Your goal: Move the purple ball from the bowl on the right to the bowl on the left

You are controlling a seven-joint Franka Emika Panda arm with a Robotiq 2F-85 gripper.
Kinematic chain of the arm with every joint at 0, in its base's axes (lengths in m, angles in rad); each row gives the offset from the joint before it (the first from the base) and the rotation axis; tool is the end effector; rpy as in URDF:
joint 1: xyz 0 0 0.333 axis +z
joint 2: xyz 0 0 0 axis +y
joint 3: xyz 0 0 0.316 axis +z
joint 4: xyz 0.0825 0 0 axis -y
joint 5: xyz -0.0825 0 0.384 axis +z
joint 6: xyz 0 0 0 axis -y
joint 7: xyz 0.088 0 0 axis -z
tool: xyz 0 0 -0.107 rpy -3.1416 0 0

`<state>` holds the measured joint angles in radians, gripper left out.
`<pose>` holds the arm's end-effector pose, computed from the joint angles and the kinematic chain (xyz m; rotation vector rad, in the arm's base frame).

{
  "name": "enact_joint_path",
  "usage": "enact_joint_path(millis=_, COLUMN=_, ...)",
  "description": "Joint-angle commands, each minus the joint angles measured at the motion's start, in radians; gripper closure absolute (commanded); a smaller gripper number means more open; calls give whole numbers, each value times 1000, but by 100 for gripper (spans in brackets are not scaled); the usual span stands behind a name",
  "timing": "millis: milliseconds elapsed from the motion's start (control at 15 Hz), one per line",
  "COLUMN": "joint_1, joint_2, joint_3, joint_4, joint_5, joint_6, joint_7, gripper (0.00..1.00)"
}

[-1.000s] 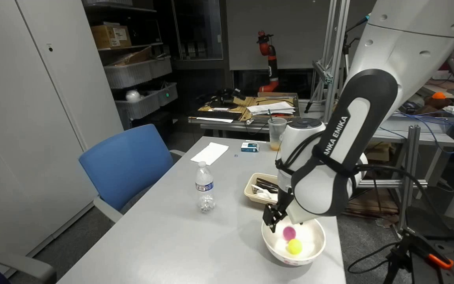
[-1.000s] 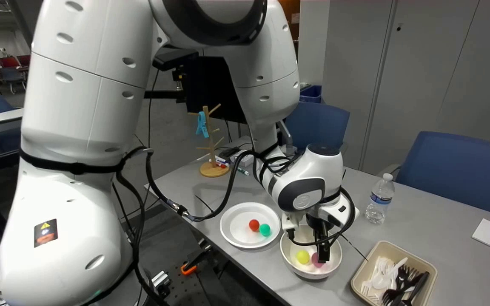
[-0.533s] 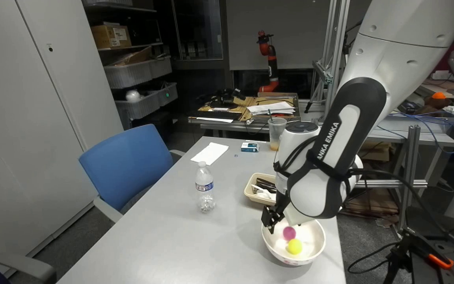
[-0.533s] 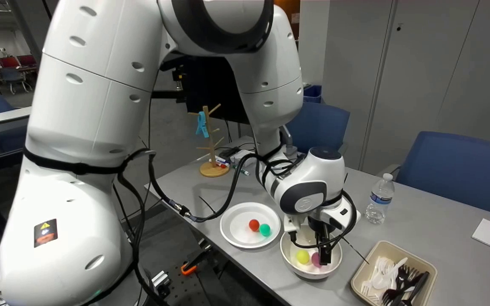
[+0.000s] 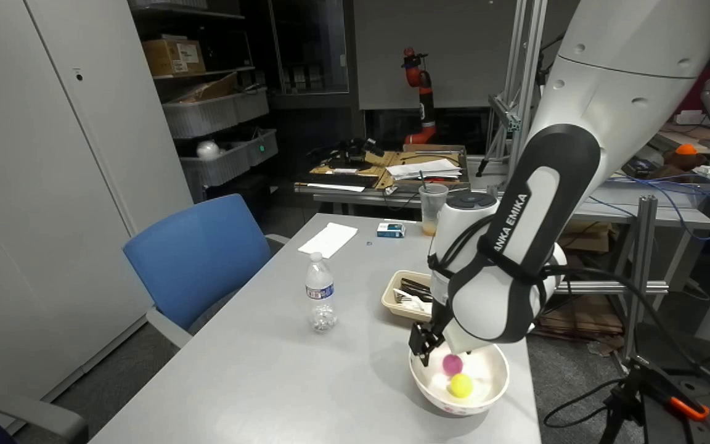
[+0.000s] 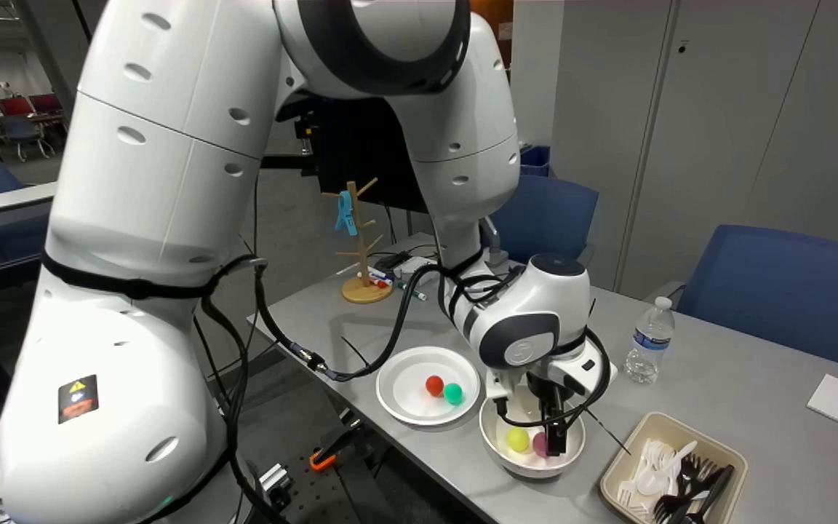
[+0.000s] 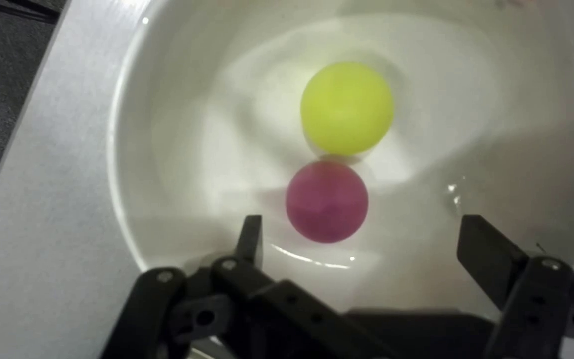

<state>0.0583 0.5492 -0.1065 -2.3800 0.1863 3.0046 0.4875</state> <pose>0.4910 -0.0423 0.1035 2.9444 -1.0773 0.1343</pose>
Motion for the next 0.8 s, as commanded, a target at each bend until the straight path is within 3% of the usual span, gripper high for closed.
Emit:
enact_joint_path(millis=0, joint_1=4, joint_2=14, joint_3=-2, joint_4=18, joint_5=38, joint_6=-11, joint_7=-19, gripper=0)
enact_joint_path(millis=467, joint_1=11, joint_2=14, joint_3=-9, joint_4=18, joint_5=37, joint_6=-26, joint_7=-13, gripper=2)
enact_joint_path(millis=600, joint_1=11, joint_2=14, joint_3=-10, joint_4=18, joint_5=38, joint_6=-31, joint_7=-11, gripper=26)
enact_joint_path(millis=733, joint_1=14, joint_2=14, joint_3=-14, joint_4=18, joint_5=38, joint_6=-35, joint_7=-7, gripper=40)
